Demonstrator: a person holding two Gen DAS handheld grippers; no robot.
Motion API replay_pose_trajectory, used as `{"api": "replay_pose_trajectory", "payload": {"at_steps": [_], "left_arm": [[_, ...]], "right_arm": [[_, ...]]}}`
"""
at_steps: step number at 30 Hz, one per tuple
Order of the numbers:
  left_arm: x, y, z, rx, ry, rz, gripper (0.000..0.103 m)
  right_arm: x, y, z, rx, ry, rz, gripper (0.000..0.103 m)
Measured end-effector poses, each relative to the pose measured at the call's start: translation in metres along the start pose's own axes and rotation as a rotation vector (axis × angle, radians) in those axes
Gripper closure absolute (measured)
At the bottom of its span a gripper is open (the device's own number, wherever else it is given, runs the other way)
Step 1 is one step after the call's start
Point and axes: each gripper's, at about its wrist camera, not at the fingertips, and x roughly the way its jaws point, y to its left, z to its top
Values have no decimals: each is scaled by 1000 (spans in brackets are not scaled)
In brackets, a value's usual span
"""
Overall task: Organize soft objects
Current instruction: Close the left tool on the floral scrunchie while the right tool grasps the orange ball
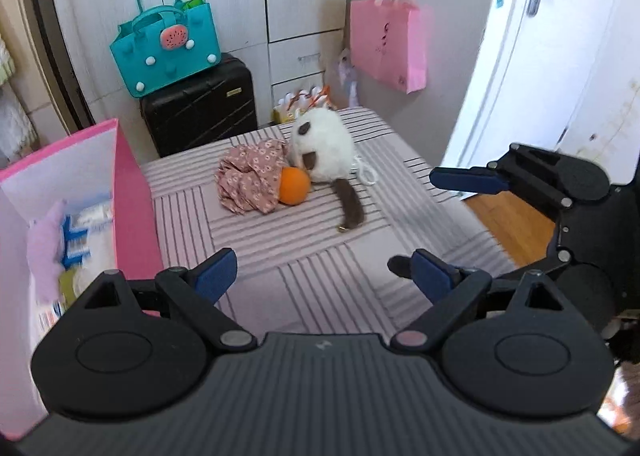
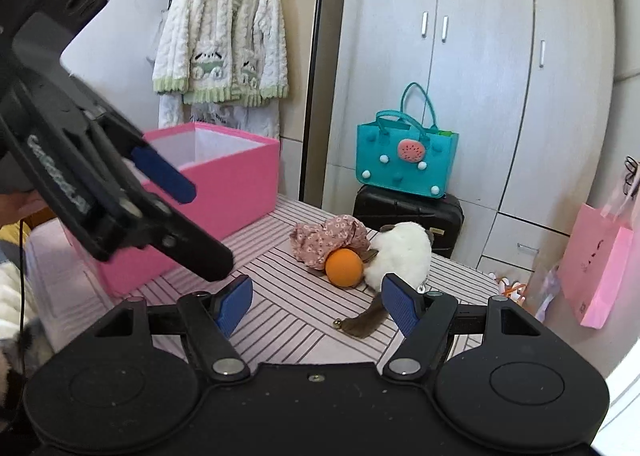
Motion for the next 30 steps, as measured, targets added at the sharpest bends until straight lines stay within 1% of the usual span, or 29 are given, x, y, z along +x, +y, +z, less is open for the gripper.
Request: {"api": "replay_pose_trajectory", "payload": {"at_steps": [2, 4, 6, 9, 10, 12, 15, 17, 26, 30], "left_arm": [[12, 4, 8, 8, 17, 14, 11], [24, 12, 18, -11, 30, 24, 11], [35, 20, 28, -19, 27, 35, 12], [52, 31, 42, -30, 24, 45, 18], [58, 34, 46, -35, 33, 48, 20], [70, 39, 52, -47, 55, 40, 21], [86, 41, 57, -30, 84, 43, 24], [95, 44, 61, -21, 92, 53, 28], [123, 59, 72, -33, 106, 43, 31], [133, 63, 73, -44, 149, 45, 31]], "right_arm": [[13, -3, 0, -21, 10, 9, 28], [26, -6, -1, -34, 22, 23, 29], [42, -11, -2, -36, 33, 34, 32], [61, -16, -3, -35, 47, 39, 36], [68, -18, -3, -39, 54, 40, 40], [79, -18, -3, -54, 68, 37, 44], [93, -18, -2, -78, 76, 31, 55], [101, -16, 0, -102, 82, 32, 55], [126, -7, 4, -207, 106, 7, 55], [132, -4, 5, -237, 114, -8, 56]]}}
